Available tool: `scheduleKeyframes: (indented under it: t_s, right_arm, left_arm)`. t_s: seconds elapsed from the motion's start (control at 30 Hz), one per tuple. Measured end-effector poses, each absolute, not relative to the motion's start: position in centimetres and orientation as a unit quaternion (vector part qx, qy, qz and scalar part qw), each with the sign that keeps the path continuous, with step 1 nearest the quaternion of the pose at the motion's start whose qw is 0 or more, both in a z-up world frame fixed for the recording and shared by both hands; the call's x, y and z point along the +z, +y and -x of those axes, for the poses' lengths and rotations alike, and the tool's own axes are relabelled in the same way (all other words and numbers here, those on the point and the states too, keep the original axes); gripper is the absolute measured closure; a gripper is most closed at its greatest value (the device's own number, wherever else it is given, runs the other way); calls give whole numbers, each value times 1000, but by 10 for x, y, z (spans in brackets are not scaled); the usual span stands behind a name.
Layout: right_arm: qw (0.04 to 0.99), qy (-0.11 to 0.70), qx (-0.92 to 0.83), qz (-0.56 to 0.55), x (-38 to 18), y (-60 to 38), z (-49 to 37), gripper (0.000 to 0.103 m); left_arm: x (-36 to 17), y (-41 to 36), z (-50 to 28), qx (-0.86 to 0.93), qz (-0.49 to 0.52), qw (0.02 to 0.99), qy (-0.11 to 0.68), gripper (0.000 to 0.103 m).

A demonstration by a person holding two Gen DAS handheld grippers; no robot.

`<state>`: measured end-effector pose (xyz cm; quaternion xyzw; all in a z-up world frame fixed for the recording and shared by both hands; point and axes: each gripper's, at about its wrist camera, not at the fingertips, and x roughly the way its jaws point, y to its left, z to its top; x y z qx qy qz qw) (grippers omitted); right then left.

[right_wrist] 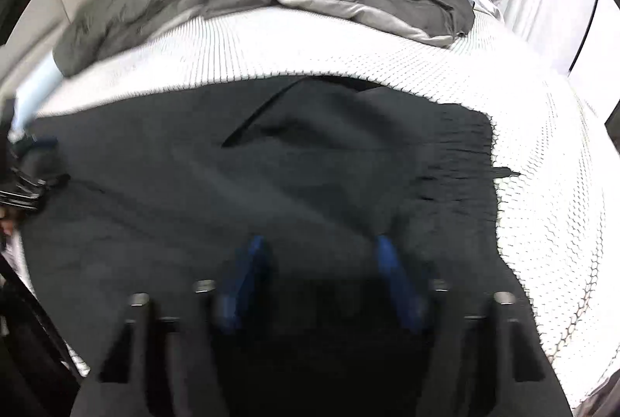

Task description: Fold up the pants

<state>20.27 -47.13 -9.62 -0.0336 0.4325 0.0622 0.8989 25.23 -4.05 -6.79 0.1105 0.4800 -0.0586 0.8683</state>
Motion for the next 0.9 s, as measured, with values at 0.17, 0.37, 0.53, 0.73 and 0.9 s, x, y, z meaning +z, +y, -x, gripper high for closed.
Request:
scheduleKeyframes:
  t_s: [0.17, 0.37, 0.53, 0.73, 0.9]
  right_arm:
    - [925, 376, 24, 50, -56, -481, -204, 16]
    - [904, 420, -23, 76, -67, -496, -258, 16]
    - [896, 439, 1, 63, -80, -507, -284, 16]
    - [911, 407, 68, -20, -68, -525, -277, 15]
    - [919, 382, 99, 12, -46, -510, -266, 15]
  left_arm:
    - [-50, -30, -244, -47, -136, 881, 451, 0]
    - [-65, -38, -283, -45, -155, 866, 474, 0]
    - [-71, -36, -291, -46, -119, 869, 478, 0]
    - [-60, -14, -283, -56, -95, 877, 468, 0]
    - [-36, 14, -265, -52, -60, 895, 440, 0]
